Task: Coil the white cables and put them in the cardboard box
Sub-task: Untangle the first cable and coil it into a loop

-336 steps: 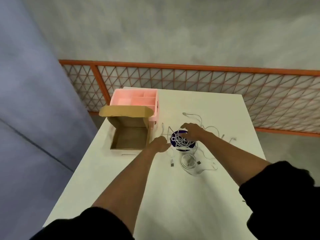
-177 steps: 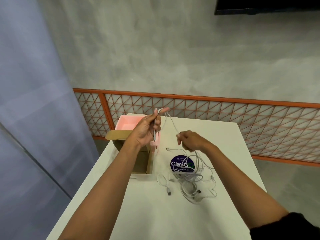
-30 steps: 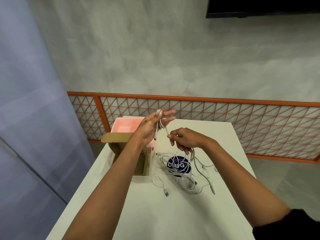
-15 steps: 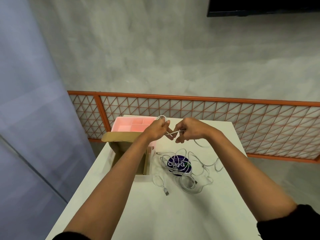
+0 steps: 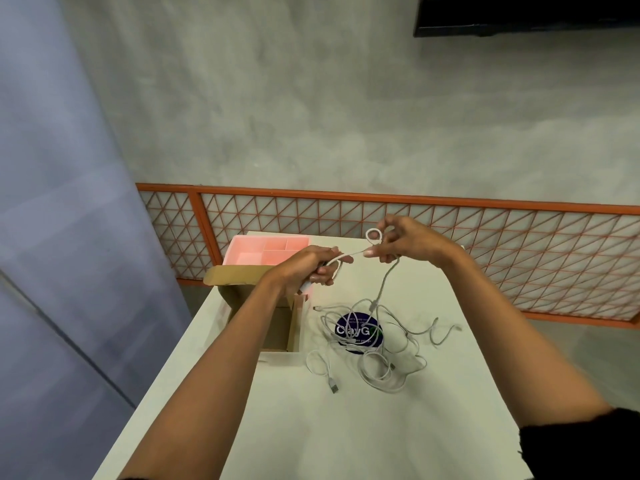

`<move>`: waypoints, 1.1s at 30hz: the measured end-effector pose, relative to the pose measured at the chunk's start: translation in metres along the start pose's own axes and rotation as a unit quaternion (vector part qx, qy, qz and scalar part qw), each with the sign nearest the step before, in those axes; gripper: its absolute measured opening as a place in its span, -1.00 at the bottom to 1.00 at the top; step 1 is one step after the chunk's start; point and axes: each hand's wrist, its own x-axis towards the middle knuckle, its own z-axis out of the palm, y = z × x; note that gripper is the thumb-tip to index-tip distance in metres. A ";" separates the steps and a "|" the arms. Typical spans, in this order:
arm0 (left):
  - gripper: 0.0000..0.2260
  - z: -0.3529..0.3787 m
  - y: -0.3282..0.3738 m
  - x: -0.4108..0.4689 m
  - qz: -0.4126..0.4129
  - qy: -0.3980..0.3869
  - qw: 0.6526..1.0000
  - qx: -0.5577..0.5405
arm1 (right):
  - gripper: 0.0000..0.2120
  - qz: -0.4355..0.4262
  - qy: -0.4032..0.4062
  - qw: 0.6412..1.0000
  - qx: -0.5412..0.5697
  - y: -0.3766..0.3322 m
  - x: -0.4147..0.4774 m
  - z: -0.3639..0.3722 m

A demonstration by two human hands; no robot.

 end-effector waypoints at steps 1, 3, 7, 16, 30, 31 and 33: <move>-0.63 0.000 0.000 -0.001 0.004 -0.002 1.000 0.005 | -0.61 0.001 0.008 1.000 0.017 0.001 0.000 0.000; -0.64 0.001 0.000 -0.002 0.017 0.000 1.000 0.022 | -0.61 -0.015 0.032 0.999 0.018 0.001 -0.001 0.001; -0.73 0.003 -0.001 -0.002 0.034 -0.010 0.998 0.049 | -0.68 -0.077 0.127 0.987 -0.062 0.002 0.004 0.008; -0.81 0.014 -0.002 -0.007 0.013 -0.082 0.974 0.213 | -0.72 -0.074 0.155 0.962 -0.214 0.003 0.021 0.002; -0.79 -0.017 0.005 -0.014 0.021 -0.141 0.947 -0.286 | -0.69 -0.037 -0.115 0.989 -0.079 0.047 0.014 0.012; -0.78 -0.016 0.004 -0.014 0.019 -0.142 0.942 -0.302 | -0.68 -0.024 -0.145 0.987 -0.072 0.048 0.014 0.014; -0.74 -0.014 0.002 -0.014 0.021 -0.132 0.943 -0.306 | -0.67 -0.009 -0.196 0.978 -0.071 0.047 0.012 0.017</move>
